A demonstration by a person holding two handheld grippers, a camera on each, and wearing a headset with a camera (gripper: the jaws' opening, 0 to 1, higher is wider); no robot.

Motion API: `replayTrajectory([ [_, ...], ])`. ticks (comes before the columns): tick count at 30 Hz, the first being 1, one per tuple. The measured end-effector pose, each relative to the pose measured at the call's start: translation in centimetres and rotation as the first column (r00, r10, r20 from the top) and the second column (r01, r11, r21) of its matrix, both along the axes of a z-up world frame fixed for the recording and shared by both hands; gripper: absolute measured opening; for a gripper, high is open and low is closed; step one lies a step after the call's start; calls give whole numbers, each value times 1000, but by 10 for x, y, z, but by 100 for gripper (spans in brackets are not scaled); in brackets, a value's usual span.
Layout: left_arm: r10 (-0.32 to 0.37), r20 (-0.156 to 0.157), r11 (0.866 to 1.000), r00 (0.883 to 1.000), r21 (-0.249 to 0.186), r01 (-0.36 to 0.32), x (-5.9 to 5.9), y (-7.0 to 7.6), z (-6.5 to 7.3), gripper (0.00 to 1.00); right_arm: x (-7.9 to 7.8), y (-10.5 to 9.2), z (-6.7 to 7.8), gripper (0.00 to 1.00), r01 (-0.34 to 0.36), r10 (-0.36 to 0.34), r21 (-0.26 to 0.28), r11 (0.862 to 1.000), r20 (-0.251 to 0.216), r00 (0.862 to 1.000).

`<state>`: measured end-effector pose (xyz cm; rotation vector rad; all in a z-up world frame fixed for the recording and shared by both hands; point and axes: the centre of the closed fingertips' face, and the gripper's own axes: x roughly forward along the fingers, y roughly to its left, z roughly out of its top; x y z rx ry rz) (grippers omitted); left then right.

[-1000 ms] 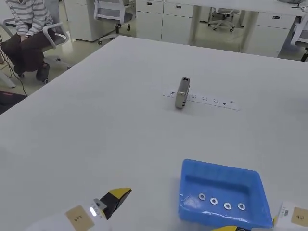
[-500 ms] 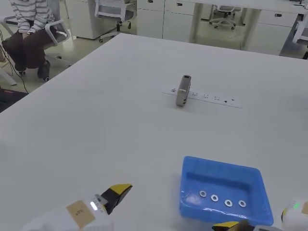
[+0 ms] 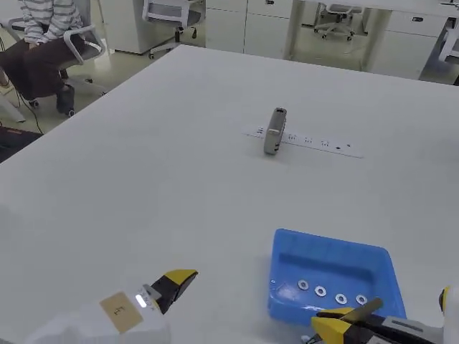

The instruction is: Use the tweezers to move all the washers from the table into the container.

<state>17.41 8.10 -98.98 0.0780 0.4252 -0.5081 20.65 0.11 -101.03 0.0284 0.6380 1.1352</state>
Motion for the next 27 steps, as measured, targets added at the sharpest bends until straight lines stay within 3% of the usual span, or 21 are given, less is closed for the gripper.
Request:
replayTrajectory([
  [14, 1, 3, 1000, 1000, -7, -1, 0, 0, 1, 74, 11, 7, 29, 3, -36, 34, 30, 999, 68, 997],
  [27, 0, 4, 1000, 1000, -7, 0, 0, 0, 1, 74, 46, 13, 24, 3, 25, -27, 80, 997, 23, 999],
])
